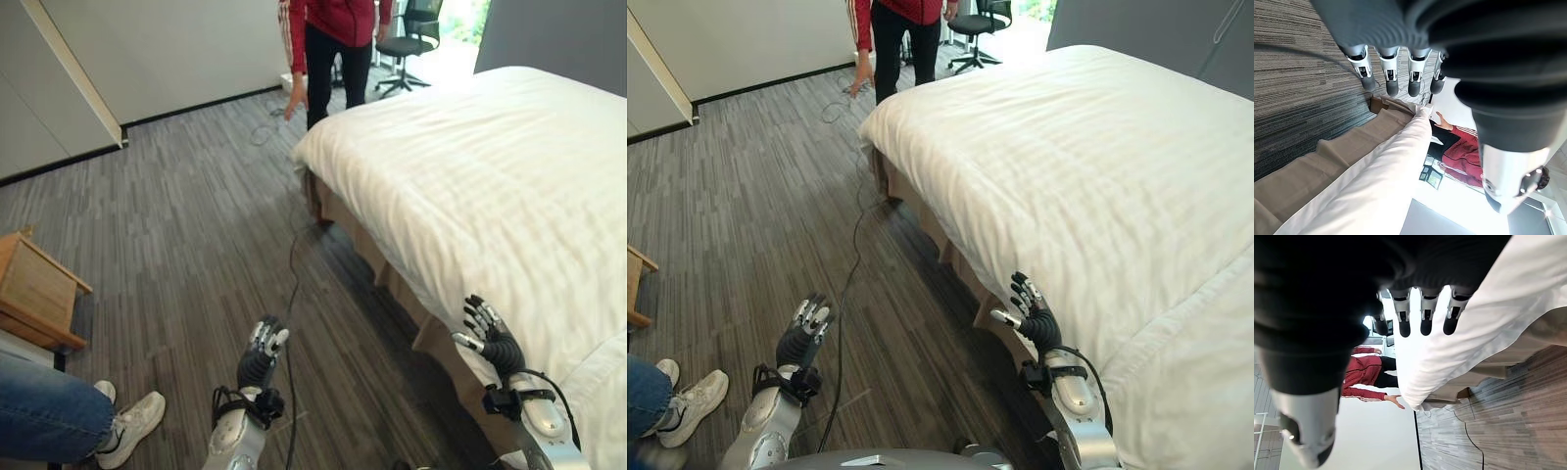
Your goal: Making the bed.
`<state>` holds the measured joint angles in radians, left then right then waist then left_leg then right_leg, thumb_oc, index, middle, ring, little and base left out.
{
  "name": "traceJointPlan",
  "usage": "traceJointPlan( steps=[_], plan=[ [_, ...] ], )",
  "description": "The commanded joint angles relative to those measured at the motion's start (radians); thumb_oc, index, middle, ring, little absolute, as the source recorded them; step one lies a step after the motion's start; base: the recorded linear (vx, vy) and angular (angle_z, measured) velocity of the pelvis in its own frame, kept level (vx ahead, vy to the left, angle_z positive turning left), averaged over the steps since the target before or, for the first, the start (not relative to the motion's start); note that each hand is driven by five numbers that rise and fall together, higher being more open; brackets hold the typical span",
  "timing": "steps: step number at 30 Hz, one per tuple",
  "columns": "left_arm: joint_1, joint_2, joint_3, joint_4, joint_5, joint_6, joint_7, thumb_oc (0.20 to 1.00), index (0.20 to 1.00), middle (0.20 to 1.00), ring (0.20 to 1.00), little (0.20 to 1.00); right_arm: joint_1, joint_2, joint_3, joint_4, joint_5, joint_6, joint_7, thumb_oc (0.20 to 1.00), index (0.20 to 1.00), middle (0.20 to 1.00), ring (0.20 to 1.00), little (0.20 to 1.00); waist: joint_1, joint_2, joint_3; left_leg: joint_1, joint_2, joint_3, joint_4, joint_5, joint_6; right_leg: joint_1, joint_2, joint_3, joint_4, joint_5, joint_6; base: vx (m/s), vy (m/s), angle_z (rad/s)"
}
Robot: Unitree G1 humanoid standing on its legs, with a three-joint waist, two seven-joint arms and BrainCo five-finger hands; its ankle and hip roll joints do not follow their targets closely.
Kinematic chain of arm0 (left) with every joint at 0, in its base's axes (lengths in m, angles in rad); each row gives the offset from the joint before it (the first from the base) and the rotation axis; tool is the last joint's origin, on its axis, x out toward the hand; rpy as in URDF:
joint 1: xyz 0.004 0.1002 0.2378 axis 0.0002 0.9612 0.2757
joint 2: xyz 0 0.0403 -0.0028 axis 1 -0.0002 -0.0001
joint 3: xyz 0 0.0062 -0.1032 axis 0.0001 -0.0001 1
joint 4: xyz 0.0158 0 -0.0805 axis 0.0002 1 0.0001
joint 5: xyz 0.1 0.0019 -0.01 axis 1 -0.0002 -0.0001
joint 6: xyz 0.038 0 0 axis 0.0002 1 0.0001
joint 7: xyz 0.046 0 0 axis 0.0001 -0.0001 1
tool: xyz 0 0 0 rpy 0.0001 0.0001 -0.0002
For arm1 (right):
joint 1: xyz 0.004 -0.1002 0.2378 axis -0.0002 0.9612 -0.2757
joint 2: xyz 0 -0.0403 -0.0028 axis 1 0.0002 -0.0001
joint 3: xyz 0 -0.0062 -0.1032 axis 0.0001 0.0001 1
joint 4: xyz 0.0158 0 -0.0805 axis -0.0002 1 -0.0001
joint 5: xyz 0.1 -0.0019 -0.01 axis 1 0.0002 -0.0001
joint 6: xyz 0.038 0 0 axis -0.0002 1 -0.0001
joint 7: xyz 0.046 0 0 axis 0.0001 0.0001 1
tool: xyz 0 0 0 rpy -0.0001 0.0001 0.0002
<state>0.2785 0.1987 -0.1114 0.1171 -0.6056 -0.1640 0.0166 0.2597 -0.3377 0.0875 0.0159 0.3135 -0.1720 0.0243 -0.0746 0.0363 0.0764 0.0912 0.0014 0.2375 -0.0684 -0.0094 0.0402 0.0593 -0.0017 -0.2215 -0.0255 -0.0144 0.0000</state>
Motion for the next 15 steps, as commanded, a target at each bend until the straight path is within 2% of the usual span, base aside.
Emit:
traceJointPlan(
  steps=[1, 15],
  plan=[
    [-0.023, 0.017, 0.019, -0.003, 0.031, -0.046, -0.008, 1.000, 1.000, 1.000, 1.000, 1.000, -0.041, -0.004, 0.014, -0.010, -0.005, -0.033, -0.010, 1.000, 1.000, 1.000, 1.000, 1.000, 0.013, -0.058, -0.044, 0.001, 0.041, -0.058, -0.019, 0.036, -0.068, 0.016, -0.056, 0.091, -0.062, 0.088, 0.103, 0.00, 0.000, 0.00],
    [-0.021, 0.016, 0.023, -0.006, 0.018, -0.052, -0.005, 1.000, 1.000, 1.000, 1.000, 1.000, -0.049, -0.008, 0.013, -0.014, -0.004, -0.035, -0.010, 1.000, 1.000, 1.000, 1.000, 1.000, 0.012, -0.057, -0.038, -0.001, 0.042, -0.060, -0.019, 0.037, -0.070, 0.013, -0.055, 0.092, -0.062, 0.090, 0.103, 0.00, 0.000, 0.00]
  ],
)
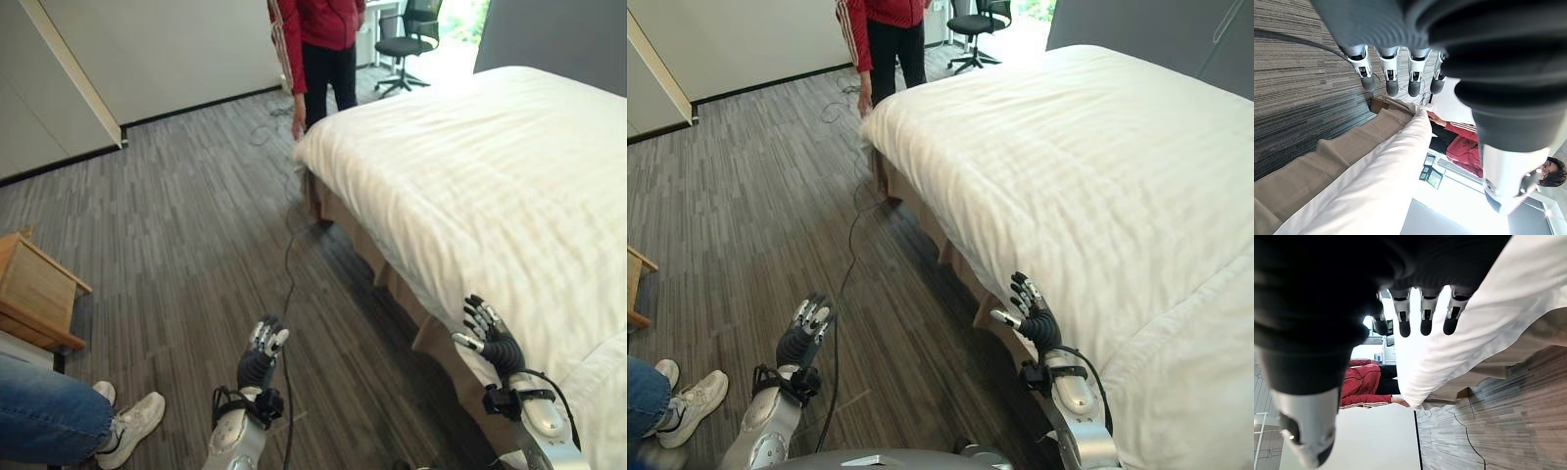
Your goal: Making the bed.
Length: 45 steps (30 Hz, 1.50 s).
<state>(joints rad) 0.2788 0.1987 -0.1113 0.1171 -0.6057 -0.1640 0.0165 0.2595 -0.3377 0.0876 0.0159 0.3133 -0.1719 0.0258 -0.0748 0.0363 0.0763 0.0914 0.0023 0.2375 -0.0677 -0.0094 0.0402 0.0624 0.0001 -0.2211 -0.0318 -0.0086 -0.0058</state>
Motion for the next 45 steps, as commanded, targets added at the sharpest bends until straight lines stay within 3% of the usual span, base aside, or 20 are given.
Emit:
traceJointPlan(
  steps=[1, 31, 41, 42, 45],
  plan=[
    [-0.022, 0.016, 0.023, -0.006, 0.018, -0.052, -0.004, 1.000, 1.000, 1.000, 1.000, 1.000, -0.048, -0.008, 0.013, -0.014, -0.004, -0.035, -0.011, 1.000, 1.000, 1.000, 1.000, 1.000, 0.012, -0.057, -0.038, -0.001, 0.041, -0.061, -0.020, 0.037, -0.070, 0.010, -0.057, 0.092, -0.055, 0.084, 0.108, 0.00, 0.000, 0.00],
    [-0.020, 0.005, 0.027, -0.009, -0.005, -0.055, 0.000, 1.000, 1.000, 1.000, 1.000, 1.000, -0.045, -0.012, 0.026, -0.007, 0.005, -0.031, -0.006, 1.000, 1.000, 1.000, 1.000, 1.000, 0.005, -0.052, -0.030, 0.011, 0.041, -0.056, -0.020, 0.033, -0.069, 0.020, -0.057, 0.094, -0.055, 0.082, 0.109, 0.00, 0.000, 0.00],
    [-0.020, 0.003, 0.022, -0.004, -0.002, -0.055, -0.001, 1.000, 1.000, 1.000, 1.000, 1.000, -0.047, 0.005, 0.029, 0.003, 0.090, -0.037, 0.017, 1.000, 1.000, 1.000, 1.000, 1.000, 0.005, -0.053, -0.028, 0.014, 0.040, -0.056, -0.020, 0.032, -0.069, 0.024, -0.058, 0.092, -0.055, 0.082, 0.109, 0.00, 0.000, 0.00],
    [-0.070, 0.055, 0.020, 0.040, -0.026, -0.028, -0.022, 1.000, 1.000, 1.000, 1.000, 1.000, -0.119, -0.097, -0.049, 0.041, 0.063, -0.008, 0.018, 1.000, 1.000, 1.000, 1.000, 1.000, -0.007, -0.036, -0.006, -0.042, 0.042, -0.142, 0.031, 0.026, -0.070, -0.073, -0.042, 0.226, 0.038, 0.032, 0.084, 0.00, 0.000, 0.00],
    [-0.075, 0.058, 0.032, 0.029, -0.015, -0.027, -0.007, 1.000, 1.000, 1.000, 1.000, 1.000, -0.125, -0.061, -0.059, 0.046, 0.132, -0.013, 0.002, 1.000, 1.000, 1.000, 1.000, 1.000, -0.012, -0.031, -0.021, -0.019, 0.044, -0.147, 0.004, 0.036, -0.068, -0.057, -0.040, 0.221, 0.031, 0.024, 0.085, 0.01, 0.022, -0.09]
  ],
)
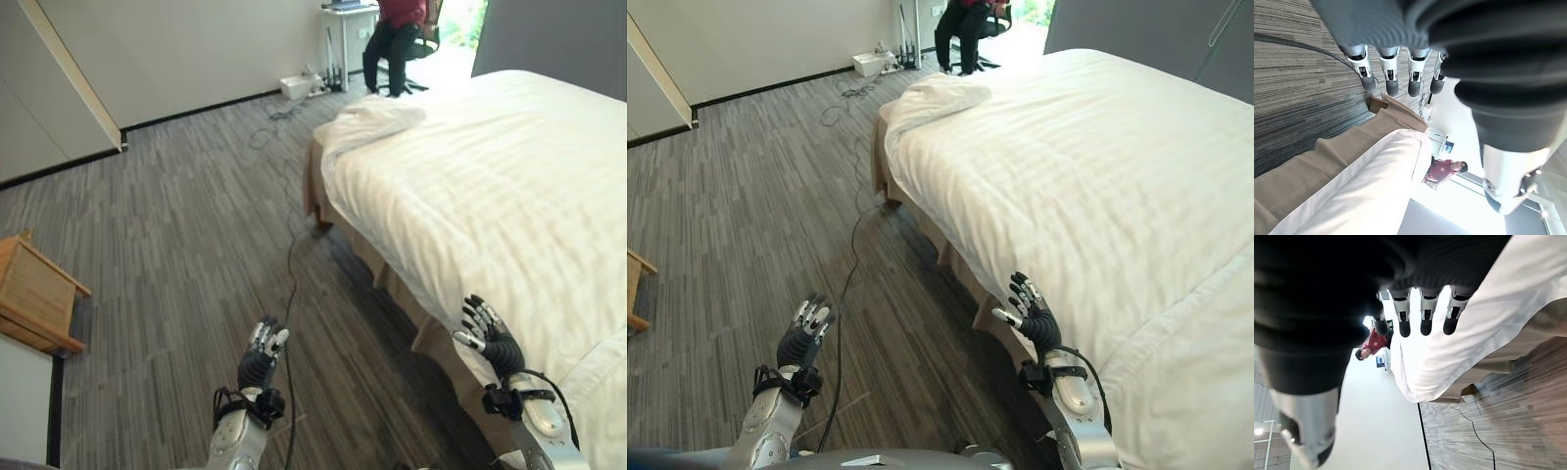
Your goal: Making the bed.
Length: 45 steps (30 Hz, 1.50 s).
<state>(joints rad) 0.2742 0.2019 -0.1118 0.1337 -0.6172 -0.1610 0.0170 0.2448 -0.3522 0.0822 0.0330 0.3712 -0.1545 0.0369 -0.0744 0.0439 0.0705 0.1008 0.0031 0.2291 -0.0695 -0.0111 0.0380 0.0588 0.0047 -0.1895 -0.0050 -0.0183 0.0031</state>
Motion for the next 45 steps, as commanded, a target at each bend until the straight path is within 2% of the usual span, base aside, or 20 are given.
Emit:
traceJointPlan(
  steps=[1, 8, 12, 14, 15, 16, 17, 18, 21, 22, 24, 26, 28, 30, 31, 33, 34, 36, 39, 45],
  plan=[
    [-0.076, 0.060, 0.038, 0.019, 0.010, -0.031, 0.001, 1.000, 1.000, 1.000, 1.000, 1.000, -0.109, -0.040, -0.053, 0.030, 0.074, -0.028, -0.006, 1.000, 1.000, 1.000, 1.000, 1.000, -0.011, -0.038, -0.020, -0.020, 0.044, -0.138, 0.000, 0.040, -0.066, -0.046, -0.044, 0.187, -0.001, 0.032, 0.076, 0.00, 0.000, 0.00],
    [-0.074, 0.058, 0.060, 0.041, 0.053, -0.022, -0.007, 1.000, 1.000, 1.000, 1.000, 1.000, -0.126, -0.073, -0.046, 0.034, 0.047, -0.016, 0.042, 1.000, 1.000, 1.000, 1.000, 1.000, 0.003, -0.053, 0.001, 0.002, 0.047, -0.138, 0.013, 0.030, -0.062, -0.002, -0.050, 0.184, -0.011, 0.026, 0.072, 0.00, 0.008, 0.00],
    [-0.103, 0.058, 0.050, 0.039, 0.030, -0.027, -0.017, 1.000, 1.000, 1.000, 1.000, 1.000, -0.136, -0.089, -0.034, 0.037, 0.044, -0.021, 0.044, 1.000, 1.000, 1.000, 1.000, 1.000, 0.001, -0.064, 0.048, -0.088, 0.045, -0.131, 0.140, 0.007, -0.073, -0.038, -0.067, 0.165, 0.023, 0.023, 0.070, -0.14, 0.005, 0.11],
    [-0.153, 0.057, 0.037, 0.031, -0.012, -0.042, -0.003, 1.000, 1.000, 1.000, 1.000, 1.000, -0.169, -0.115, 0.015, 0.049, 0.012, -0.015, 0.066, 1.000, 1.000, 1.000, 1.000, 1.000, 0.012, -0.072, 0.111, -0.187, 0.040, -0.179, 0.249, 0.008, -0.098, -0.107, -0.086, 0.169, 0.061, 0.036, 0.070, -0.27, 0.085, 0.16],
    [-0.159, 0.058, 0.036, 0.031, -0.015, -0.040, -0.005, 1.000, 1.000, 1.000, 1.000, 1.000, -0.169, -0.121, 0.022, 0.055, -0.006, -0.012, 0.061, 1.000, 1.000, 1.000, 1.000, 1.000, 0.008, -0.079, 0.109, -0.200, 0.078, -0.167, 0.245, 0.009, -0.104, -0.112, -0.105, 0.168, 0.059, 0.044, 0.079, -0.05, 0.079, 0.02],
    [-0.159, 0.058, 0.036, 0.031, -0.015, -0.040, -0.005, 1.000, 1.000, 1.000, 1.000, 1.000, -0.170, -0.121, 0.023, 0.055, -0.006, -0.013, 0.061, 1.000, 1.000, 1.000, 1.000, 1.000, 0.008, -0.079, 0.109, -0.199, 0.079, -0.167, 0.247, 0.007, -0.104, -0.111, -0.104, 0.168, 0.059, 0.043, 0.079, 0.05, 0.220, 0.15],
    [-0.153, 0.058, 0.025, 0.019, -0.013, -0.040, -0.014, 1.000, 1.000, 1.000, 1.000, 1.000, -0.157, -0.123, 0.024, 0.051, -0.015, -0.007, 0.057, 1.000, 1.000, 1.000, 1.000, 1.000, 0.002, -0.084, 0.101, -0.184, 0.169, -0.129, 0.204, 0.030, -0.118, -0.106, -0.150, 0.165, 0.048, 0.053, 0.105, 0.06, 0.311, 0.22],
    [-0.157, 0.063, 0.017, 0.020, -0.006, -0.040, -0.011, 1.000, 1.000, 1.000, 1.000, 1.000, -0.150, -0.116, 0.024, 0.045, -0.005, -0.008, 0.057, 1.000, 1.000, 1.000, 1.000, 1.000, -0.003, -0.078, 0.099, -0.173, 0.217, -0.101, 0.166, 0.063, -0.129, -0.103, -0.169, 0.163, 0.039, 0.053, 0.120, 0.07, 0.308, 0.24],
    [-0.166, 0.076, 0.011, 0.032, 0.006, -0.042, -0.005, 1.000, 1.000, 1.000, 1.000, 1.000, -0.135, -0.113, 0.024, 0.044, 0.000, -0.006, 0.052, 1.000, 1.000, 1.000, 1.000, 1.000, -0.007, -0.059, 0.097, -0.159, 0.254, -0.085, 0.121, 0.099, -0.151, -0.098, -0.190, 0.159, 0.019, 0.053, 0.136, 0.04, 0.328, 0.05],
    [-0.180, 0.079, 0.012, 0.034, -0.002, -0.046, 0.003, 1.000, 1.000, 1.000, 1.000, 1.000, -0.123, -0.109, 0.028, 0.043, -0.003, 0.000, 0.052, 1.000, 1.000, 1.000, 1.000, 1.000, -0.012, -0.034, 0.091, -0.149, 0.247, -0.092, 0.112, 0.083, -0.161, -0.084, -0.225, 0.146, -0.004, 0.062, 0.159, 0.09, 0.480, -0.01],
    [-0.180, 0.083, 0.011, 0.033, -0.004, -0.046, 0.003, 1.000, 1.000, 1.000, 1.000, 1.000, -0.123, -0.105, 0.033, 0.049, -0.016, 0.005, 0.044, 1.000, 1.000, 1.000, 1.000, 1.000, -0.014, -0.028, 0.091, -0.149, 0.230, -0.096, 0.112, 0.073, -0.158, -0.074, -0.243, 0.135, -0.020, 0.089, 0.170, 0.07, 0.330, 0.15],
    [-0.173, 0.095, 0.016, 0.026, -0.005, -0.044, 0.003, 1.000, 1.000, 1.000, 1.000, 1.000, -0.136, -0.097, 0.043, 0.054, -0.052, 0.016, 0.035, 1.000, 1.000, 1.000, 1.000, 1.000, -0.010, -0.025, 0.092, -0.143, 0.178, -0.092, 0.099, 0.042, -0.131, -0.097, -0.295, 0.138, 0.011, 0.145, 0.190, 0.06, 0.376, 0.38],
    [-0.166, 0.115, 0.031, 0.009, 0.019, -0.047, 0.010, 1.000, 1.000, 1.000, 1.000, 1.000, -0.155, -0.066, 0.065, 0.040, -0.029, 0.014, 0.031, 1.000, 1.000, 1.000, 1.000, 1.000, -0.002, -0.023, 0.100, -0.129, 0.126, -0.079, 0.073, 0.037, -0.094, -0.152, -0.316, 0.180, 0.135, 0.178, 0.183, 0.03, 0.428, 0.08],
    [-0.192, 0.130, 0.025, 0.032, 0.034, -0.058, 0.029, 1.000, 1.000, 1.000, 1.000, 1.000, -0.171, -0.048, 0.100, 0.030, 0.001, 0.011, 0.045, 1.000, 1.000, 1.000, 1.000, 1.000, -0.032, -0.005, 0.113, -0.116, 0.095, -0.113, 0.029, 0.063, -0.075, -0.203, -0.175, 0.302, 0.260, 0.116, 0.154, 0.08, 0.440, 0.05],
    [-0.202, 0.130, 0.023, 0.035, 0.033, -0.058, 0.029, 1.000, 1.000, 1.000, 1.000, 1.000, -0.169, -0.051, 0.115, 0.019, 0.002, 0.010, 0.053, 1.000, 1.000, 1.000, 1.000, 1.000, -0.035, -0.001, 0.111, -0.103, 0.079, -0.125, 0.012, 0.067, -0.069, -0.212, -0.121, 0.316, 0.274, 0.080, 0.144, 0.13, 0.397, 0.23],
    [-0.196, 0.133, 0.018, 0.027, 0.047, -0.049, 0.017, 1.000, 1.000, 1.000, 1.000, 1.000, -0.153, -0.063, 0.142, -0.002, -0.014, 0.016, 0.080, 1.000, 1.000, 1.000, 1.000, 1.000, -0.025, -0.009, 0.097, -0.081, 0.038, -0.117, -0.012, 0.060, -0.053, -0.210, -0.072, 0.208, 0.243, 0.029, 0.101, 0.12, 0.295, 0.72],
    [-0.195, 0.133, 0.018, 0.026, 0.047, -0.048, 0.017, 1.000, 1.000, 1.000, 1.000, 1.000, -0.152, -0.063, 0.142, -0.001, -0.014, 0.016, 0.080, 1.000, 1.000, 1.000, 1.000, 1.000, -0.028, -0.009, 0.097, -0.080, 0.038, -0.120, -0.012, 0.059, -0.054, -0.207, -0.072, 0.205, 0.241, 0.029, 0.100, 0.10, 0.156, 0.64],
    [-0.201, 0.130, 0.003, 0.036, 0.058, -0.041, 0.011, 1.000, 1.000, 1.000, 1.000, 1.000, -0.148, -0.071, 0.150, 0.028, -0.019, 0.020, 0.082, 1.000, 1.000, 1.000, 1.000, 1.000, -0.037, -0.024, 0.083, -0.070, 0.013, -0.130, -0.011, 0.047, -0.045, -0.209, -0.007, 0.206, 0.171, 0.038, 0.087, 0.12, 0.097, 0.34],
    [-0.166, 0.120, -0.007, 0.023, 0.075, -0.031, -0.016, 1.000, 1.000, 1.000, 1.000, 1.000, -0.110, -0.084, 0.119, 0.004, -0.030, 0.026, 0.090, 1.000, 1.000, 1.000, 1.000, 1.000, -0.029, -0.049, 0.071, -0.058, -0.021, -0.164, 0.010, 0.026, -0.032, -0.157, 0.010, 0.255, 0.103, 0.048, 0.082, 0.13, 0.070, 0.38],
    [-0.109, 0.119, -0.005, -0.010, 0.063, -0.021, -0.031, 1.000, 1.000, 1.000, 1.000, 1.000, -0.121, -0.074, 0.123, 0.030, -0.004, 0.022, 0.089, 1.000, 1.000, 1.000, 1.000, 1.000, 0.003, -0.074, 0.024, -0.029, -0.020, -0.150, 0.001, 0.010, -0.021, -0.077, 0.019, 0.264, -0.009, 0.077, 0.083, 0.10, -0.023, 0.13]
  ],
)
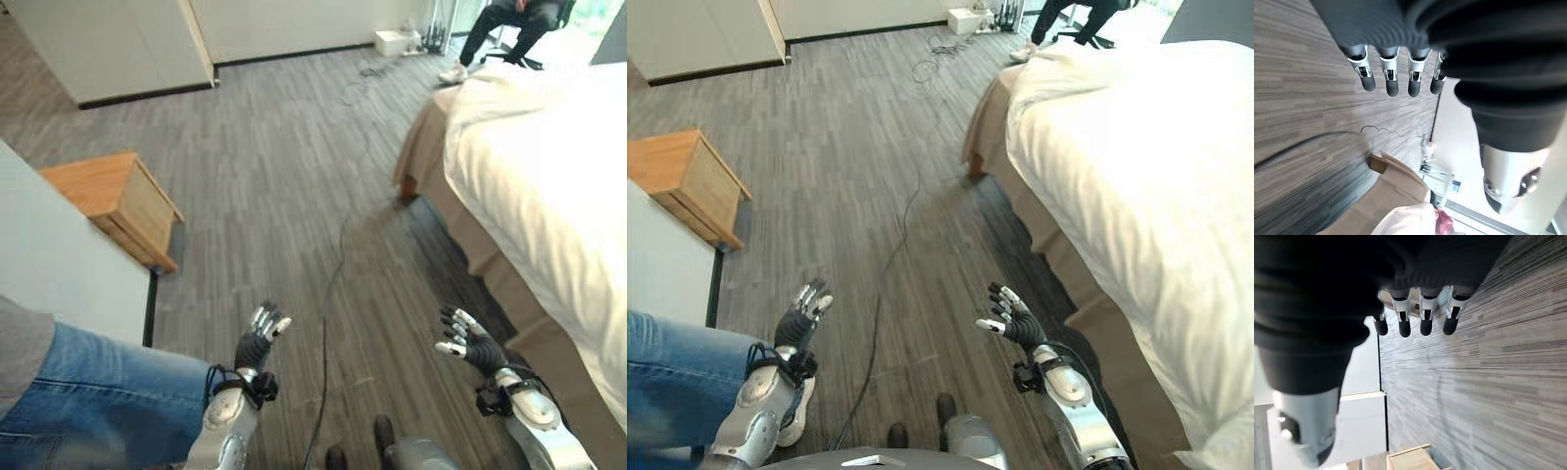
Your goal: Making the bed.
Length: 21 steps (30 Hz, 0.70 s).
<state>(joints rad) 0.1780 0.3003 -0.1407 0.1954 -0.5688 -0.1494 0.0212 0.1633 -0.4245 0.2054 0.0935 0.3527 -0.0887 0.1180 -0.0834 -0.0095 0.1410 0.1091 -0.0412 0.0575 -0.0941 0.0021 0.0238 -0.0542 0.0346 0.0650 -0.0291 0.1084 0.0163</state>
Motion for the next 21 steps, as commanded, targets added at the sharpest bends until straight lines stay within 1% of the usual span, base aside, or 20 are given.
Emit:
traceJointPlan(
  steps=[1, 5, 11, 14, 15, 16, 17, 18, 19, 20, 21],
  plan=[
    [-0.012, 0.021, 0.024, -0.072, 0.014, -0.032, -0.035, 1.000, 1.000, 1.000, 1.000, 1.000, -0.039, -0.001, 0.001, -0.030, 0.015, -0.044, 0.008, 1.000, 1.000, 1.000, 1.000, 1.000, 0.013, -0.021, -0.046, -0.036, 0.024, 0.022, 0.025, -0.004, -0.007, 0.038, -0.011, 0.010, 0.014, -0.050, 0.070, 0.11, -0.019, -0.25],
    [-0.011, 0.017, 0.030, -0.067, 0.010, -0.035, -0.017, 1.000, 1.000, 1.000, 1.000, 1.000, -0.053, 0.002, 0.011, -0.023, 0.012, -0.046, 0.008, 1.000, 1.000, 1.000, 1.000, 1.000, 0.021, -0.029, -0.061, -0.019, 0.024, 0.018, 0.024, -0.014, -0.003, 0.058, -0.011, 0.017, 0.005, -0.051, 0.072, 0.07, 0.003, -0.11],
    [-0.026, 0.014, 0.042, -0.077, -0.007, -0.043, -0.004, 1.000, 1.000, 1.000, 1.000, 1.000, -0.091, 0.002, 0.016, -0.009, 0.004, -0.051, 0.000, 1.000, 1.000, 1.000, 1.000, 1.000, 0.033, -0.036, -0.062, -0.020, 0.024, 0.030, 0.038, -0.032, 0.009, 0.046, -0.016, 0.023, 0.039, -0.062, 0.081, 0.07, 0.038, -0.13],
    [-0.057, 0.003, 0.039, -0.073, -0.036, -0.050, 0.015, 1.000, 1.000, 1.000, 1.000, 1.000, -0.115, 0.004, 0.014, -0.003, -0.002, -0.056, -0.012, 1.000, 1.000, 1.000, 1.000, 1.000, 0.037, -0.026, -0.051, -0.023, 0.018, 0.027, 0.044, -0.041, 0.026, -0.007, -0.027, 0.015, 0.166, -0.076, 0.103, 0.07, 0.105, -0.14],
    [-0.068, -0.002, 0.034, -0.073, -0.042, -0.051, 0.020, 1.000, 1.000, 1.000, 1.000, 1.000, -0.118, 0.007, 0.015, -0.003, -0.008, -0.057, -0.015, 1.000, 1.000, 1.000, 1.000, 1.000, 0.033, -0.020, -0.047, -0.018, 0.014, 0.023, 0.041, -0.042, 0.034, -0.046, -0.031, 0.017, 0.244, -0.057, 0.122, 0.03, 0.075, -0.03],
    [-0.069, -0.002, 0.034, -0.073, -0.042, -0.051, 0.020, 1.000, 1.000, 1.000, 1.000, 1.000, -0.118, 0.007, 0.015, -0.003, -0.008, -0.057, -0.015, 1.000, 1.000, 1.000, 1.000, 1.000, 0.034, -0.020, -0.049, -0.021, 0.013, 0.024, 0.040, -0.042, 0.034, -0.053, -0.032, 0.018, 0.252, -0.061, 0.122, 0.09, 0.164, -0.03],
    [-0.098, -0.009, 0.024, -0.075, -0.050, -0.052, 0.029, 1.000, 1.000, 1.000, 1.000, 1.000, -0.123, 0.013, 0.020, -0.004, -0.023, -0.057, -0.020, 1.000, 1.000, 1.000, 1.000, 1.000, 0.020, -0.008, -0.032, 0.005, 0.003, 0.014, 0.023, -0.041, 0.048, -0.117, -0.043, 0.003, 0.413, 0.014, 0.155, 0.07, 0.115, 0.01],
    [-0.099, -0.009, 0.024, -0.074, -0.050, -0.052, 0.029, 1.000, 1.000, 1.000, 1.000, 1.000, -0.124, 0.013, 0.020, -0.004, -0.023, -0.057, -0.020, 1.000, 1.000, 1.000, 1.000, 1.000, 0.019, -0.009, -0.032, 0.004, 0.001, 0.013, 0.023, -0.040, 0.048, -0.121, -0.045, 0.003, 0.420, 0.011, 0.155, 0.12, 0.167, -0.04],
    [-0.110, -0.005, 0.020, -0.076, -0.043, -0.052, 0.030, 1.000, 1.000, 1.000, 1.000, 1.000, -0.122, 0.016, 0.021, -0.009, -0.024, -0.057, -0.020, 1.000, 1.000, 1.000, 1.000, 1.000, 0.006, 0.001, -0.025, 0.019, 0.003, 0.003, 0.019, -0.044, 0.052, -0.153, -0.044, 0.002, 0.493, 0.023, 0.150, 0.13, 0.101, 0.04],
    [-0.123, -0.002, 0.017, -0.071, -0.027, -0.051, 0.036, 1.000, 1.000, 1.000, 1.000, 1.000, -0.118, 0.021, 0.022, -0.017, -0.028, -0.059, -0.021, 1.000, 1.000, 1.000, 1.000, 1.000, -0.001, 0.008, -0.020, 0.031, 0.002, -0.002, 0.019, -0.045, 0.052, -0.178, -0.054, -0.016, 0.522, 0.020, 0.136, 0.21, 0.155, 0.20],
    [-0.132, -0.001, 0.014, -0.069, -0.017, -0.052, 0.037, 1.000, 1.000, 1.000, 1.000, 1.000, -0.114, 0.027, 0.025, -0.022, -0.031, -0.058, -0.018, 1.000, 1.000, 1.000, 1.000, 1.000, -0.009, 0.014, -0.018, 0.051, -0.002, -0.002, 0.015, -0.049, 0.052, -0.206, -0.070, -0.045, 0.525, 0.022, 0.127, 0.36, 0.153, 0.33]
  ],
)
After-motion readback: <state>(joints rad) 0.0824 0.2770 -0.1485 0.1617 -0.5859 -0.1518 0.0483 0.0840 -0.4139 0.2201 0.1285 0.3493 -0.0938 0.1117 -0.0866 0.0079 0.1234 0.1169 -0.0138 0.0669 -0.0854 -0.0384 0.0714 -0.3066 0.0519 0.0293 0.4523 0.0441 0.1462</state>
